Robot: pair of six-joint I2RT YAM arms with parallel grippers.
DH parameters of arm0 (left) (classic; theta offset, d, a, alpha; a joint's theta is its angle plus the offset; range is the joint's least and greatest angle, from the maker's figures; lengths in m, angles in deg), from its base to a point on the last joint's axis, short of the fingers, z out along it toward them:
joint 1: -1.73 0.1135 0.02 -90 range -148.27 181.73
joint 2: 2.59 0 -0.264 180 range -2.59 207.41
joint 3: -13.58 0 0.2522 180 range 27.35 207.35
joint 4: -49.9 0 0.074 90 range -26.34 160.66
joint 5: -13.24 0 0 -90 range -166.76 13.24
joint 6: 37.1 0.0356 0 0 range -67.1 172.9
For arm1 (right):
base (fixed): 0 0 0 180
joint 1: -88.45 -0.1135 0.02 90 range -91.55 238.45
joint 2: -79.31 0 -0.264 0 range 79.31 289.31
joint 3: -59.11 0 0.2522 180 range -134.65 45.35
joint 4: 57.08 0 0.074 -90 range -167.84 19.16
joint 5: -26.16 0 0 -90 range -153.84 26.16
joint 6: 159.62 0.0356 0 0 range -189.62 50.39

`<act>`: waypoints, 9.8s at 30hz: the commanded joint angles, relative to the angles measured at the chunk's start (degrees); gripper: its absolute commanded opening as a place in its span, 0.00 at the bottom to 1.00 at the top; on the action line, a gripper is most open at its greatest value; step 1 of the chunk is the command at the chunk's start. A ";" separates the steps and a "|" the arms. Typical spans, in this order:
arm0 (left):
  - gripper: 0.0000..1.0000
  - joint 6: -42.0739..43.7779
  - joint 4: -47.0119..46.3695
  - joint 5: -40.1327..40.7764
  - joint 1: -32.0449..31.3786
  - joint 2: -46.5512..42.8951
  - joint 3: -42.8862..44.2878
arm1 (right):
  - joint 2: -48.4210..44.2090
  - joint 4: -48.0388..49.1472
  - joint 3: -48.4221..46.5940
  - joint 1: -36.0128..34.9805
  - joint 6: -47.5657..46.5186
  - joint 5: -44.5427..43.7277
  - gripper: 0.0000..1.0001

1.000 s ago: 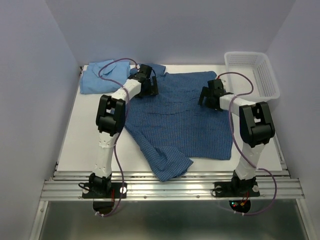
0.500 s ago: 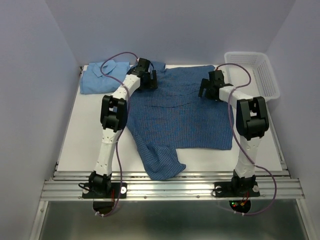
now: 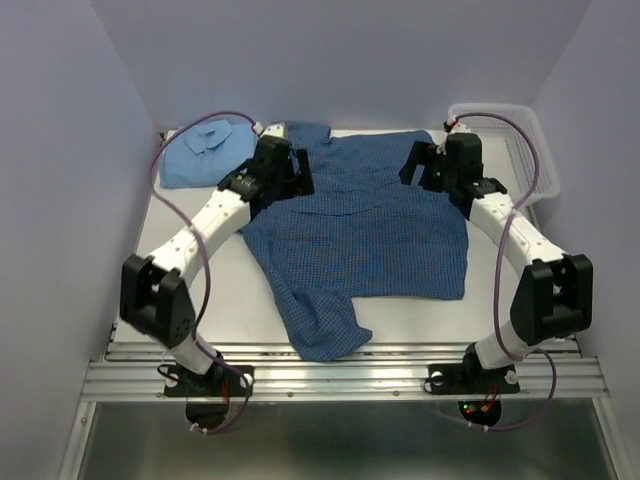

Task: Fold and stack the long sleeve shirts
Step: Flatten the shirt out, then fold the shirt

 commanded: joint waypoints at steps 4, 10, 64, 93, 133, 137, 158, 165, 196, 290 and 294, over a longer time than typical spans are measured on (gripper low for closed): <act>0.99 -18.00 -0.96 -0.71 -11.32 -22.02 -32.65 | -0.92 3.35 8.63 -0.13 7.30 -2.92 1.00; 0.99 -29.25 1.41 -5.37 -21.16 -35.30 -47.36 | -1.36 3.35 9.60 -0.13 8.90 -3.72 1.00; 0.00 -24.00 8.70 20.01 -9.84 -49.46 -27.18 | -23.76 -28.37 27.00 5.82 22.51 -28.26 1.00; 0.00 -16.62 6.87 5.36 -7.55 -42.96 -30.86 | -28.87 -35.32 41.06 -2.59 29.11 -0.55 0.97; 0.00 -16.10 16.09 -4.68 -7.38 -55.20 -30.70 | -36.51 -55.64 21.12 -2.59 32.28 -14.35 0.01; 0.00 -8.36 11.27 1.89 -7.20 -42.04 -24.29 | -33.71 -49.32 19.62 -2.59 32.45 -19.70 0.01; 0.00 9.39 -12.91 -0.80 3.70 -9.22 -4.41 | -18.32 -30.58 13.20 -2.59 31.75 -32.55 0.01; 0.00 17.65 -15.38 -0.72 4.14 0.17 4.10 | -12.35 -27.68 10.66 -2.59 29.29 -33.78 0.01; 0.00 19.73 -0.19 -17.16 12.31 19.63 31.46 | 1.21 -23.71 -4.56 0.22 13.90 -27.40 0.01; 0.00 -25.49 38.22 -29.19 11.69 -79.68 -41.06 | -34.29 -38.02 23.66 0.75 15.31 -0.91 0.01; 0.00 -27.77 41.31 -32.87 11.87 -84.96 -42.11 | -40.54 -50.77 23.57 0.75 18.38 -1.26 0.01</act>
